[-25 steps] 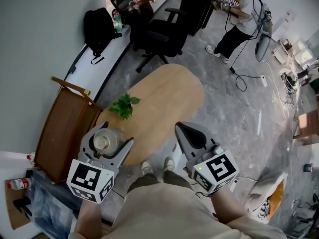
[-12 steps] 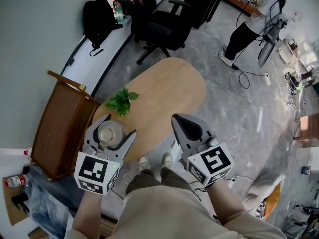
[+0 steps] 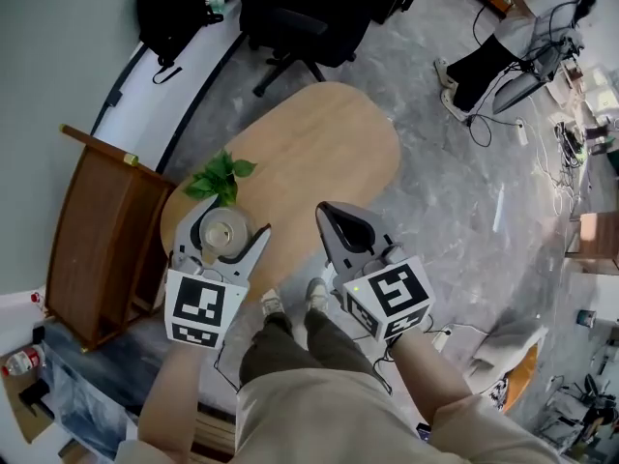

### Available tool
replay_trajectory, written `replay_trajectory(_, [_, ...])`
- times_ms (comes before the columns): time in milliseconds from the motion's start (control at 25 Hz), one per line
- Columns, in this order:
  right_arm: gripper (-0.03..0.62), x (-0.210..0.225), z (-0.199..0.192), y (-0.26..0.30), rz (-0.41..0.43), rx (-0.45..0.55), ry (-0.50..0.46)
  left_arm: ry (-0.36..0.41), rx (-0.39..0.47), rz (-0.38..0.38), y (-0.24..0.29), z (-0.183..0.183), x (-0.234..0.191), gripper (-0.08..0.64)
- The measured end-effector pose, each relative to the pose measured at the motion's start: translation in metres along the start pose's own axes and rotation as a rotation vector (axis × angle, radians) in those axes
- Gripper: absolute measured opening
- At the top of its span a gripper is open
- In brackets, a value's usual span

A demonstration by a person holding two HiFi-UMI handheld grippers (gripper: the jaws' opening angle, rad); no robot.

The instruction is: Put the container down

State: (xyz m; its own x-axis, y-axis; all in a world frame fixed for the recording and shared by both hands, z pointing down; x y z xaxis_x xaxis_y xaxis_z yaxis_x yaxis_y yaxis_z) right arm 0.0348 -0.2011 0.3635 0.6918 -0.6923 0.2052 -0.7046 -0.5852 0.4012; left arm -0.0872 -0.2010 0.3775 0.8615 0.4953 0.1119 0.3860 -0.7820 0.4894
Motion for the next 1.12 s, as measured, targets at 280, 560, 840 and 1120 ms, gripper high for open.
replay_trajectory(280, [-0.005, 0.029, -0.064, 0.048, 0.004, -0.082, 0.044, -0.022, -0.070, -0.002, 0.063, -0.069, 0.007, 0.334])
replay_trajectory(560, [-0.005, 0.043, -0.133, 0.096, 0.027, -0.137, 0.106, -0.027, -0.133, -0.052, 0.117, -0.147, 0.020, 0.333])
replay_trajectory(840, [-0.005, 0.056, -0.199, 0.138, 0.037, -0.179, 0.134, -0.026, -0.177, -0.083, 0.163, -0.225, 0.031, 0.334])
replay_trajectory(1120, [-0.005, 0.068, -0.263, 0.173, 0.058, -0.223, 0.125, -0.043, -0.239, -0.101, 0.201, -0.304, 0.042, 0.333])
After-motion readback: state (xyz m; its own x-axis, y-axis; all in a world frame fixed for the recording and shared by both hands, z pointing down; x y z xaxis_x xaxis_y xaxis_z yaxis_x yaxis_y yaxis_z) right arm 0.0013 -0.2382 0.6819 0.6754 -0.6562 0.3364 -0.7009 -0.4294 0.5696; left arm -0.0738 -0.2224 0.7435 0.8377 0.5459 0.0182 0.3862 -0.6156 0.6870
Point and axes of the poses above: the fingertips, and each gripper's own axes: y forward along the fingers, x to its right, z out of its top, the point moved 2 cm from there along -y, backward along the fingers, and after that the axes turned 10 degrees about z, right-handed, at the moved point
